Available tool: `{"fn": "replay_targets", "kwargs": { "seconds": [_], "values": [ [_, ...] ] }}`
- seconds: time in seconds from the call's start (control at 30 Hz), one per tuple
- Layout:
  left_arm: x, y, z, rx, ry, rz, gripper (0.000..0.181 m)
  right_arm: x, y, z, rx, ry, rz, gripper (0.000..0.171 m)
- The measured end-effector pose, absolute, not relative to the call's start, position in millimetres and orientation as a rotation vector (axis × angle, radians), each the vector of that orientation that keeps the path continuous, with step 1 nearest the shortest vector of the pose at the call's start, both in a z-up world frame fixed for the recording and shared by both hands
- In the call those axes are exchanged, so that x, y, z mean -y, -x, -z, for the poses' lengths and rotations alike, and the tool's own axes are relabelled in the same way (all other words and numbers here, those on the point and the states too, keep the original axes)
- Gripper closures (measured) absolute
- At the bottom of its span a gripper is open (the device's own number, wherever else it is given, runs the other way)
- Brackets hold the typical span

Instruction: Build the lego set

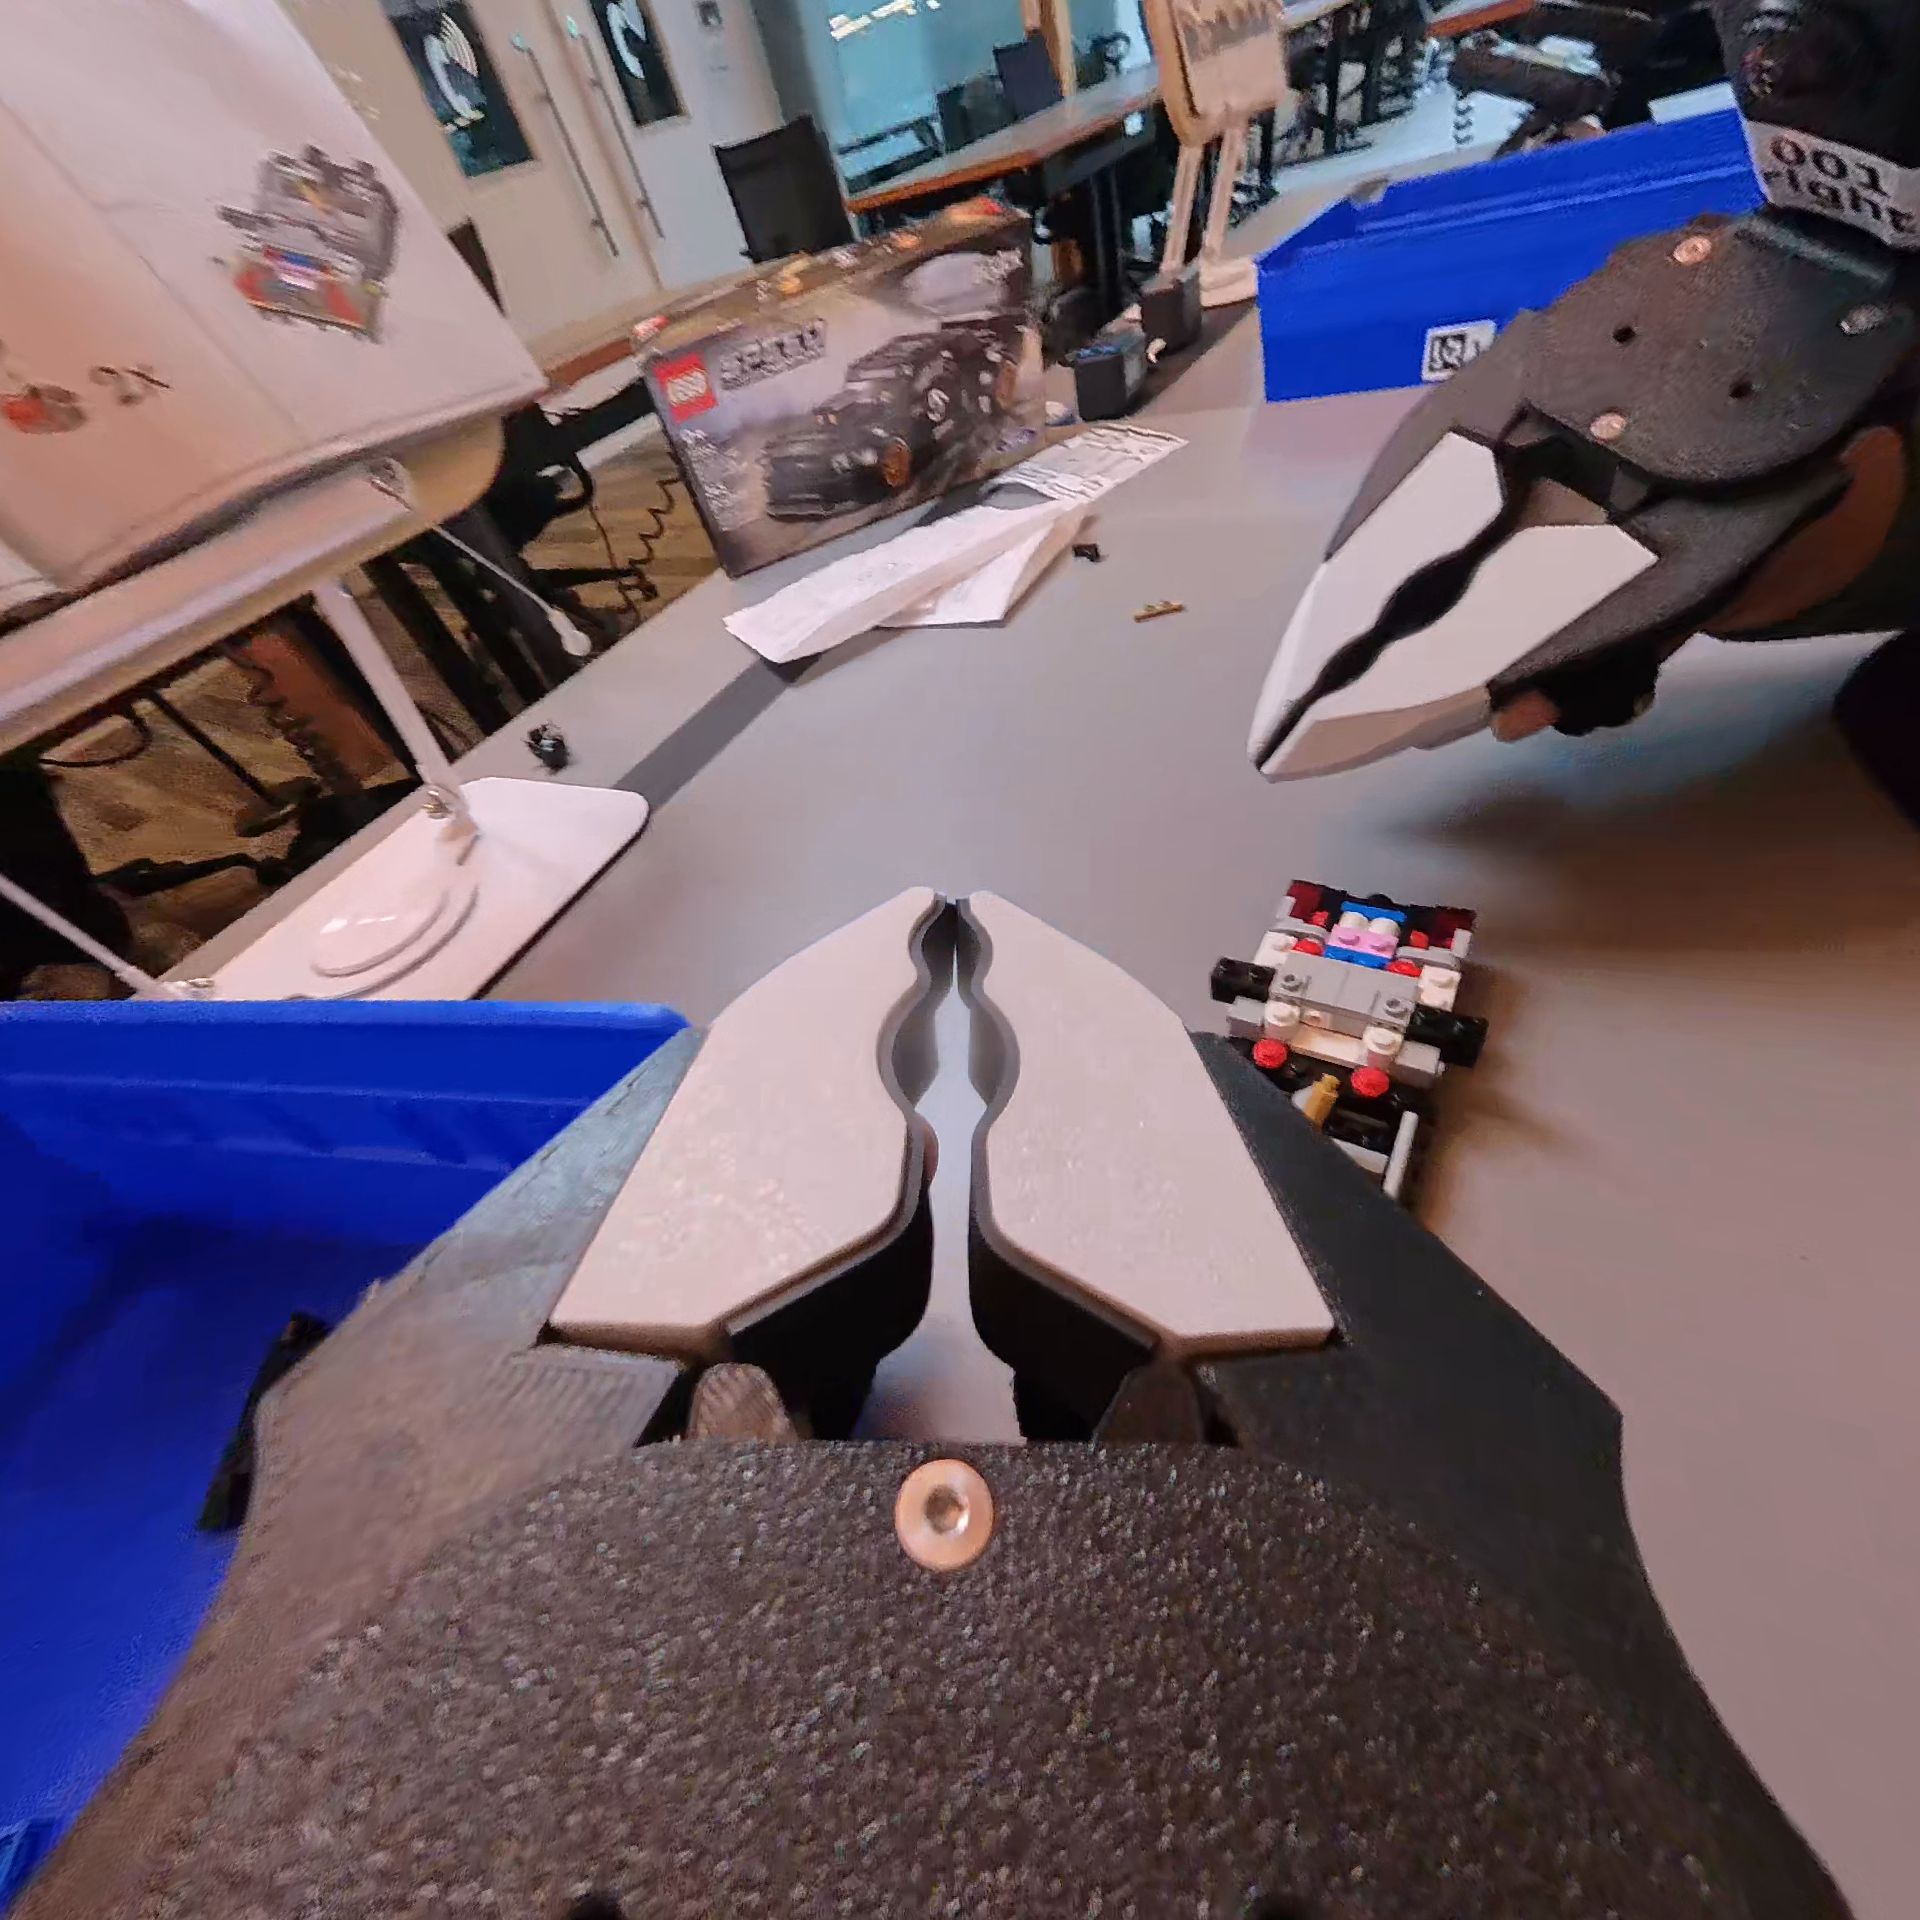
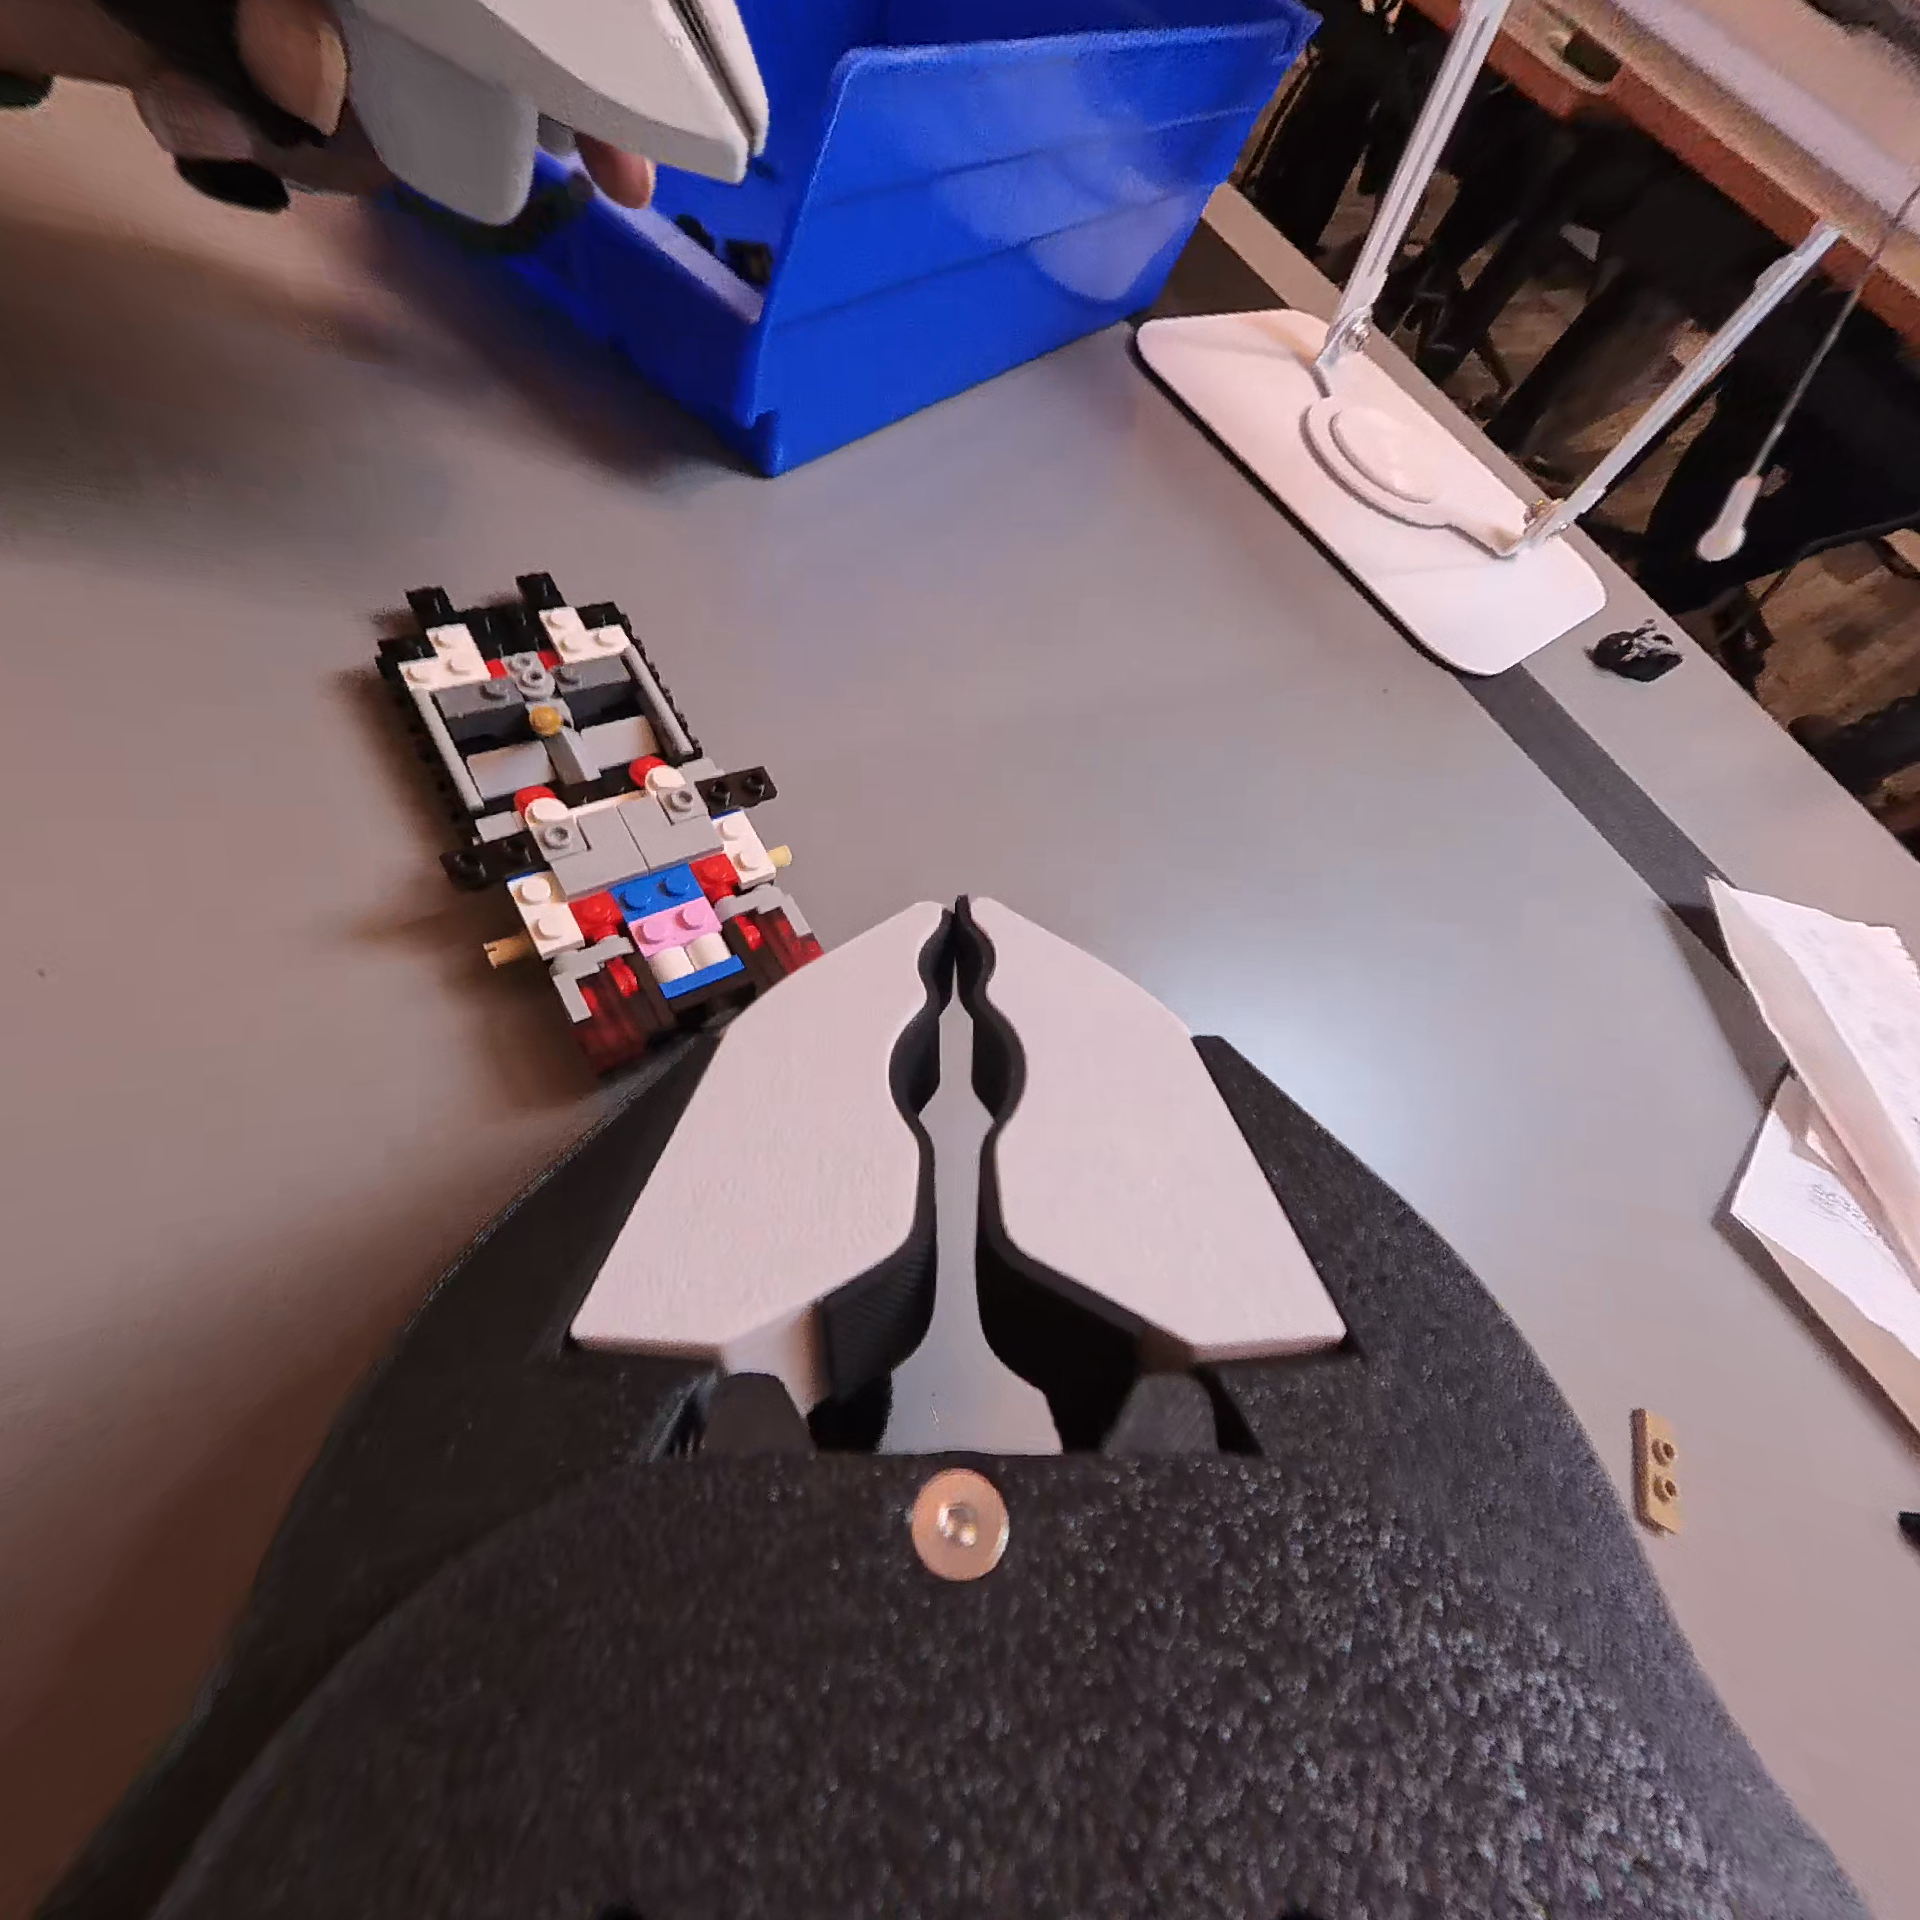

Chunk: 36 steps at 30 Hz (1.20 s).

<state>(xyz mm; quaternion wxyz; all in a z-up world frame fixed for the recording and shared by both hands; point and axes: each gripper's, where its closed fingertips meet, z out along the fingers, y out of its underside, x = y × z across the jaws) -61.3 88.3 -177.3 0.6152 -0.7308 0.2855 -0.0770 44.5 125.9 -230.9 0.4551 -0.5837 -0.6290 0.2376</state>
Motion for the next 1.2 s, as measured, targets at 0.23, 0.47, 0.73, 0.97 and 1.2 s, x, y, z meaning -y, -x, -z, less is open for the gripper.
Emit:
{"fn": "replay_targets", "kwargs": {
  "seconds": [0.23,0.47,0.73,0.97,1.2],
  "values": [
    [-91.6,63.3,188.8,-0.68,1.708,0.148,0.181,-133.9,-46.8,230.7,1.522,1.448,-0.567,0.171],
    [-93.2,68.6,193.2,-0.69,1.719,0.107,0.181,-131.7,-46.3,233.8,1.53,1.464,-0.628,0.171],
    [-92.7,66.6,205.3,-0.73,1.76,0.134,0.181,-118.6,-44.0,237.3,1.587,1.452,-0.723,0.171],
    [-86.7,54.2,216.5,-0.817,1.785,0.167,0.181,-108.3,-42.2,244.9,1.653,1.456,-0.746,0.161],
    [-82.7,48.3,221.1,-0.863,1.793,0.178,0.181,-99.0,-41.9,245.1,1.684,1.463,-0.809,0.15]
  ]
}}
